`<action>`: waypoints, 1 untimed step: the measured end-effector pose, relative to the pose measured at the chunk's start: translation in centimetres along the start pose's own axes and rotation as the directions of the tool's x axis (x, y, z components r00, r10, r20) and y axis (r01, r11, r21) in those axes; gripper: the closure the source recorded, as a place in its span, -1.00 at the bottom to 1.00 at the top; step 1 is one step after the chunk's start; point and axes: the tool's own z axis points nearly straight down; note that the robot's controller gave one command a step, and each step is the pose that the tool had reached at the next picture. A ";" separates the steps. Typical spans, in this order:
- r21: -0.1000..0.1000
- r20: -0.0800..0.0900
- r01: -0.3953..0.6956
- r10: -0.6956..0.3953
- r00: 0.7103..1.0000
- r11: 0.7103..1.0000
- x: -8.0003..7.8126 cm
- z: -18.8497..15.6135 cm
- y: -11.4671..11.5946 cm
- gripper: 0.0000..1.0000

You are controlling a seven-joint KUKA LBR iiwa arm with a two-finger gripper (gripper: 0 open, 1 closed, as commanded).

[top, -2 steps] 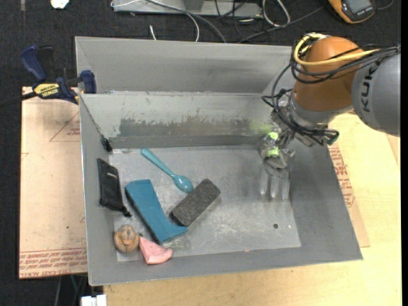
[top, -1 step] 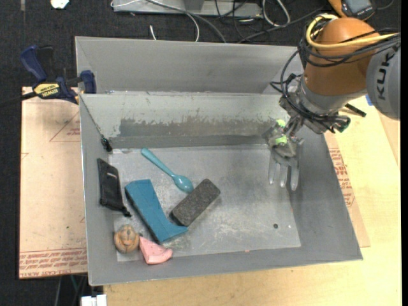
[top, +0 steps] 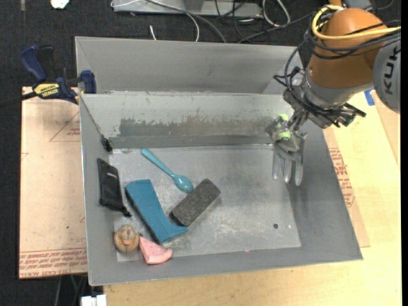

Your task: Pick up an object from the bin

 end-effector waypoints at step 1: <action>0.002 0.002 -0.002 0.002 1.000 1.000 -0.1 -1.9 0.0 1.00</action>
Offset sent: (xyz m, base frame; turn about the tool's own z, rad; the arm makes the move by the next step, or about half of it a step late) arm 0.0003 0.0002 0.0607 0.0014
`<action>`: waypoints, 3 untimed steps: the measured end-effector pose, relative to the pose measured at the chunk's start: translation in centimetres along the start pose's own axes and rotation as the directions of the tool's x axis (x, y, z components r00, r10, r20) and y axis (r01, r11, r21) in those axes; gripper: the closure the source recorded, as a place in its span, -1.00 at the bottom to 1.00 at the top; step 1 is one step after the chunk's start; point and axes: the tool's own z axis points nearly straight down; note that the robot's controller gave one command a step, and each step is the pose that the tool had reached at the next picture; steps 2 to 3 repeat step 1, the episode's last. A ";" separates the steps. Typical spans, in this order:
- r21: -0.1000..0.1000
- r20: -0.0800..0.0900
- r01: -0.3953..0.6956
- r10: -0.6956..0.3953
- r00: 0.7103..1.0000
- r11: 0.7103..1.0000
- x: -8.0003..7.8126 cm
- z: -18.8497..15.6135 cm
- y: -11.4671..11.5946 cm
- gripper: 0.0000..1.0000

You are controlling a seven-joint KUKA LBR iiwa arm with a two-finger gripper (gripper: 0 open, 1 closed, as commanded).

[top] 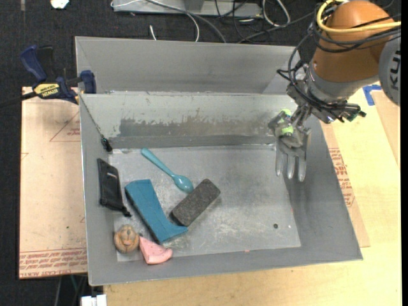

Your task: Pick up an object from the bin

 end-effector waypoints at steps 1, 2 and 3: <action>0.001 0.001 -0.002 0.002 1.000 1.000 -0.1 -2.9 0.0 1.00; 0.001 0.001 -0.002 0.002 1.000 1.000 -0.1 -2.9 0.0 1.00; 0.001 0.001 -0.002 0.002 1.000 1.000 -0.1 -2.9 0.0 1.00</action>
Offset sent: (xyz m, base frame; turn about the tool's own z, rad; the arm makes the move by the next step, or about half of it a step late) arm -0.0002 0.0003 0.0467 0.0011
